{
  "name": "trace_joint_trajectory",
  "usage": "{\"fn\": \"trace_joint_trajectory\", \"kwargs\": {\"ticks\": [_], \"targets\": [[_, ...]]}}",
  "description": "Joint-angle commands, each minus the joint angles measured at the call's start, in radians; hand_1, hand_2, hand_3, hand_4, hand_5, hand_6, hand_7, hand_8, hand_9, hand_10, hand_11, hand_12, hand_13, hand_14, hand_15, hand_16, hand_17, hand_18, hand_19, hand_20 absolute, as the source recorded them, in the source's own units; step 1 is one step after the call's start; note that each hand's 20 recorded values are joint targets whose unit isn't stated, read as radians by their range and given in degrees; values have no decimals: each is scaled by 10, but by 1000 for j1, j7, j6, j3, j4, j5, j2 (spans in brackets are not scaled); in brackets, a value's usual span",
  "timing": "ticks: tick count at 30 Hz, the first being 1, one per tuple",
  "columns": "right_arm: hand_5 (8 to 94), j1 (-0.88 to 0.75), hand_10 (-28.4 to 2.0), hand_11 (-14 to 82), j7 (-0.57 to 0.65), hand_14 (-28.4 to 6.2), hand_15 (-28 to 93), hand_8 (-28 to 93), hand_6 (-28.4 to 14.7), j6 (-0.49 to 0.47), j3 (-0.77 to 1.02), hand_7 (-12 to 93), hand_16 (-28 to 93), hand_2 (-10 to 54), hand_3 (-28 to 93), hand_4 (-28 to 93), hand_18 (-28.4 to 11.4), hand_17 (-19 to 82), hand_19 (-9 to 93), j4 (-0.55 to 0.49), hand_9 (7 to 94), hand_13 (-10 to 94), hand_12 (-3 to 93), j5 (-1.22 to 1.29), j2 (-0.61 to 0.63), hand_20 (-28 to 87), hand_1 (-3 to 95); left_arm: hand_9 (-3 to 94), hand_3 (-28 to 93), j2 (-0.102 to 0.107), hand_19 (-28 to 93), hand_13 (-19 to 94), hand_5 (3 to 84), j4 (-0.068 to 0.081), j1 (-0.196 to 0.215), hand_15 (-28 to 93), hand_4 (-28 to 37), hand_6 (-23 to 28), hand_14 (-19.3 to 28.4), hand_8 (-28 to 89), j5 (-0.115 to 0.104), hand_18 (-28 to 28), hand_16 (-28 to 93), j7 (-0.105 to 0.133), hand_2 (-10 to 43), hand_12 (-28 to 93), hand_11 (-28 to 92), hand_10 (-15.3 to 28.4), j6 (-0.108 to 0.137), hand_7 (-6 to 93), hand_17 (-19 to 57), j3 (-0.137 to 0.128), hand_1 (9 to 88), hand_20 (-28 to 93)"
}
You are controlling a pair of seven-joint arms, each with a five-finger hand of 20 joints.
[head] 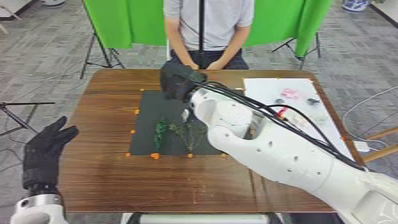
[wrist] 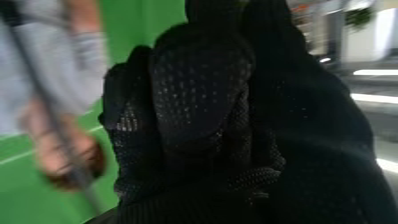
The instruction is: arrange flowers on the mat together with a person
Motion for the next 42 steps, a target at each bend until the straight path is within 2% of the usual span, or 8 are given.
{"fn": "trace_joint_trajectory", "kwargs": {"ticks": [1, 9, 14, 24, 27, 30, 32, 42], "targets": [[844, 29, -80, 107, -28, 2, 487, 97, 14, -31, -102, 183, 240, -95, 564, -217, -123, 622, 821, 83, 937, 937, 364, -5, -145, 225, 649, 515, 655, 11, 55, 422, 483, 23, -33, 135, -283, 70, 176, -69, -1, 101, -14, -10, 305, 85, 180, 158, -13, 80, 133, 37, 261, 206], [841, 11, -79, 104, -15, 2, 486, 96, 16, -68, -127, 188, 241, -95, 574, -217, -122, 622, 821, 135, 937, 937, 366, -24, -176, 223, 639, 519, 656, 25, 56, 424, 483, 37, -68, 139, -283, 70, 176, -69, 0, 101, -17, -16, 305, 85, 182, 158, -27, 81, 133, 57, 260, 206], [829, 2, -79, 92, -14, 2, 479, 86, 19, -76, -125, 186, 247, -95, 594, -220, -123, 620, 822, 164, 936, 937, 365, -35, -178, 219, 610, 519, 663, 22, 56, 425, 484, 38, -63, 141, -283, 70, 176, -70, -1, 101, -18, -15, 300, 86, 183, 158, -34, 82, 133, 59, 255, 206], [781, -1, -81, 64, -19, -3, 457, 58, 29, -98, -129, 169, 265, -95, 579, -209, -128, 609, 818, 201, 927, 937, 368, -83, -183, 215, 577, 508, 695, 15, 55, 415, 473, 52, -72, 134, -283, 73, 180, -65, 4, 105, -14, 11, 121, 90, 182, 158, -60, 70, 123, 66, 210, 203], [766, 2, -82, 67, -12, -2, 450, 53, 28, -93, -131, 164, 267, -95, 578, -203, -127, 609, 816, 207, 921, 937, 369, -88, -182, 213, 572, 504, 693, 10, 59, 411, 470, 57, -68, 130, -283, 73, 180, -62, 16, 112, -11, 21, 52, 93, 182, 157, -87, 67, 116, 58, 202, 204], [754, 2, -83, 68, -12, -3, 446, 51, 27, -100, -130, 162, 269, -95, 574, -202, -128, 606, 815, 209, 915, 937, 364, -97, -182, 212, 568, 499, 693, 5, 56, 409, 465, 61, -62, 124, -283, 72, 179, -61, 15, 118, -6, 35, -13, 95, 176, 155, -108, 65, 111, 53, 212, 203], [745, 2, -83, 73, -11, -4, 442, 46, 29, -108, -131, 163, 272, -95, 583, -201, -129, 605, 816, 209, 912, 937, 361, -101, -181, 212, 560, 493, 694, 2, 50, 405, 456, 64, -60, 118, -283, 70, 178, -58, 23, 121, 3, 43, -86, 100, 173, 149, -122, 61, 108, 49, 233, 201], [683, 2, -89, 110, -19, -6, 419, -47, 38, -122, -132, 167, 292, -95, 626, -216, -132, 596, 810, 202, 884, 937, 328, -114, -178, 213, 515, 482, 644, -2, 39, 394, 444, 61, -53, 114, -283, 65, 174, -56, 20, 127, 9, 44, -95, 107, 167, 143, -119, 59, 99, 47, 276, 195]]}}
